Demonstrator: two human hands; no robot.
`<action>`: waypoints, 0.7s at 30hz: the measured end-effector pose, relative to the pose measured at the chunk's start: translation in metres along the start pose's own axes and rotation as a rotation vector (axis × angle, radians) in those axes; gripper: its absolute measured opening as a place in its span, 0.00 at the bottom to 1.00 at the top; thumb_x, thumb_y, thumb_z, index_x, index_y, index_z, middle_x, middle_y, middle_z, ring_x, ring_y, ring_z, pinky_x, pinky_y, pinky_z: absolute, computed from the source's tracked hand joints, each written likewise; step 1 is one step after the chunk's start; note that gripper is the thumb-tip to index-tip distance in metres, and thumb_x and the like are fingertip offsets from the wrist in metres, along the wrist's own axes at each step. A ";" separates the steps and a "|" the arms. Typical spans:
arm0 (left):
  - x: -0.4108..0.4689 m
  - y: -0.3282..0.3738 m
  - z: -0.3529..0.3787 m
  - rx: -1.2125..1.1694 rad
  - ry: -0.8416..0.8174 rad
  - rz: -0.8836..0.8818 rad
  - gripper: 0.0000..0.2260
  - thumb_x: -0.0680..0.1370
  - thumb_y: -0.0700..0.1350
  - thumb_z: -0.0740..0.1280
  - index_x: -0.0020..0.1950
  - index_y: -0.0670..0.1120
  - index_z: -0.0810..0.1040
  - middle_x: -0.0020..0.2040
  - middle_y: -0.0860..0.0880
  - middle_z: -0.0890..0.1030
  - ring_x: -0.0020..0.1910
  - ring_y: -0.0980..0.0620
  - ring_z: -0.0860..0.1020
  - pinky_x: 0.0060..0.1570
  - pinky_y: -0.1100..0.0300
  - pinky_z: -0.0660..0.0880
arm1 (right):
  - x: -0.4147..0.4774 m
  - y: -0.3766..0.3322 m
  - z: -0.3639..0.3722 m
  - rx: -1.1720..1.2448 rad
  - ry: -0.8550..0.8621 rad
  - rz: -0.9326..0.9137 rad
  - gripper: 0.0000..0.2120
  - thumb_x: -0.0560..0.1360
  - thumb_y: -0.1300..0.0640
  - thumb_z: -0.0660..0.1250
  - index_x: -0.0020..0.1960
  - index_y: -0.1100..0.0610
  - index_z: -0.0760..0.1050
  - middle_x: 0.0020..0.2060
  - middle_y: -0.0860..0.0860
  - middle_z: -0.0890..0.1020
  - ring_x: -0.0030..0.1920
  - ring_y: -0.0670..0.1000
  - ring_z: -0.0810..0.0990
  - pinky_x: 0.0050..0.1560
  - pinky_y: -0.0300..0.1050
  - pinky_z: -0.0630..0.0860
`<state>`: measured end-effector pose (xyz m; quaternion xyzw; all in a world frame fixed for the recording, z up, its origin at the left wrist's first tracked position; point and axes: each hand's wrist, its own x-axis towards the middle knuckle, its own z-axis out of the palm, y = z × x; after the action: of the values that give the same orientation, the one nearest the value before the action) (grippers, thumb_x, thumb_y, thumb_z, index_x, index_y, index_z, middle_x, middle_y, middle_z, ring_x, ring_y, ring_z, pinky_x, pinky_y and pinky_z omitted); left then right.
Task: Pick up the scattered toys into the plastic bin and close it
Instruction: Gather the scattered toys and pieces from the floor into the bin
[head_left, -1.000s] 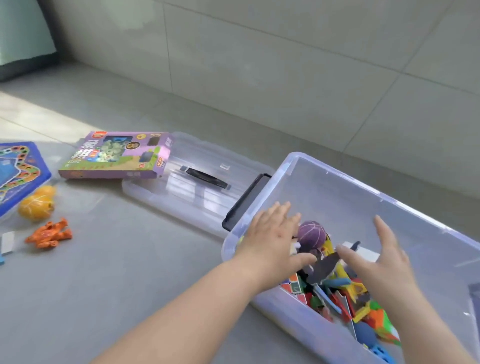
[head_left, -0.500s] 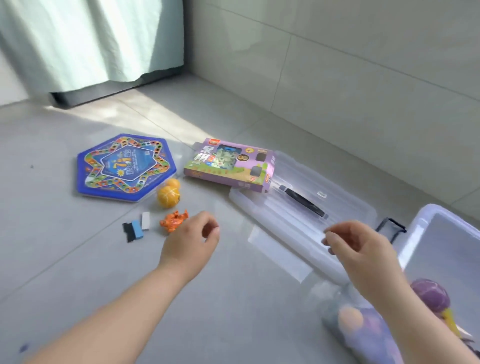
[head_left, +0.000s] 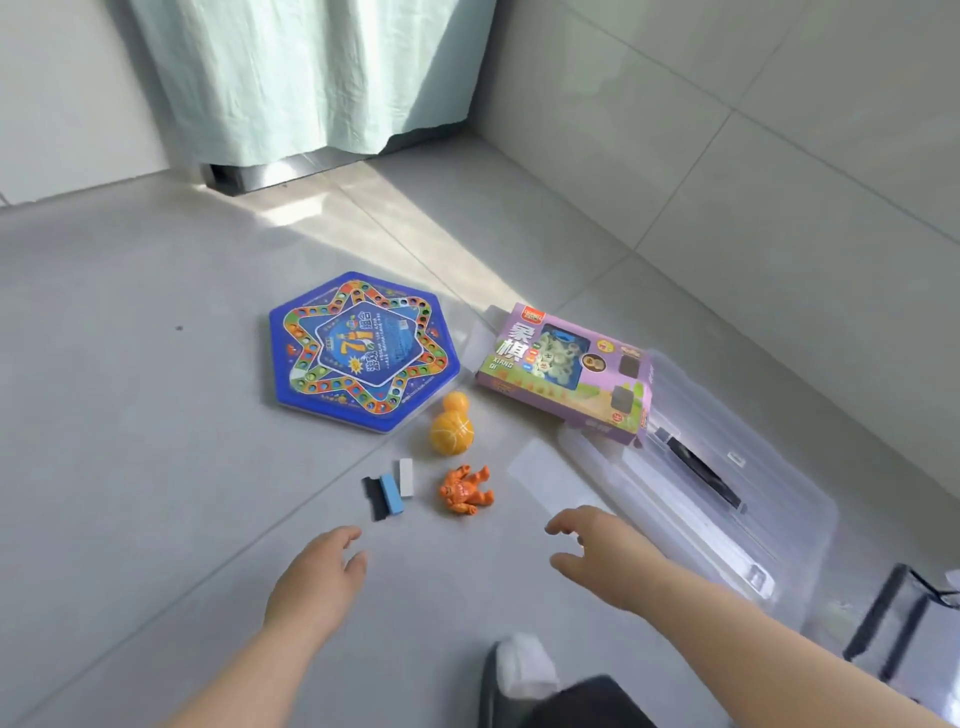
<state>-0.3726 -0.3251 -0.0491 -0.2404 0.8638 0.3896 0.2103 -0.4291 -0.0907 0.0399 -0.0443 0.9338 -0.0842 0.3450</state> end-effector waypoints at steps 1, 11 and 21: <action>0.008 0.004 0.006 0.020 -0.017 -0.016 0.17 0.80 0.45 0.56 0.69 0.47 0.66 0.69 0.47 0.69 0.65 0.49 0.70 0.59 0.59 0.67 | 0.013 0.001 0.004 -0.021 0.010 -0.024 0.18 0.78 0.53 0.59 0.68 0.51 0.66 0.67 0.49 0.69 0.66 0.50 0.68 0.64 0.41 0.67; 0.096 0.020 0.044 -0.022 0.101 -0.136 0.27 0.76 0.47 0.65 0.72 0.44 0.59 0.69 0.44 0.65 0.68 0.46 0.66 0.63 0.55 0.66 | 0.149 -0.027 0.064 -0.002 0.253 -0.215 0.21 0.71 0.50 0.66 0.63 0.53 0.73 0.66 0.50 0.72 0.67 0.53 0.70 0.64 0.47 0.68; 0.120 0.031 0.050 0.024 0.076 -0.278 0.32 0.71 0.41 0.71 0.71 0.43 0.60 0.69 0.43 0.64 0.67 0.45 0.67 0.64 0.55 0.65 | 0.173 -0.038 0.065 -0.147 -0.019 -0.146 0.25 0.72 0.43 0.64 0.64 0.54 0.65 0.61 0.53 0.66 0.63 0.55 0.65 0.60 0.45 0.66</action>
<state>-0.4769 -0.2987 -0.1281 -0.3697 0.8342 0.3369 0.2321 -0.5169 -0.1607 -0.1124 -0.1380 0.9284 -0.0401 0.3428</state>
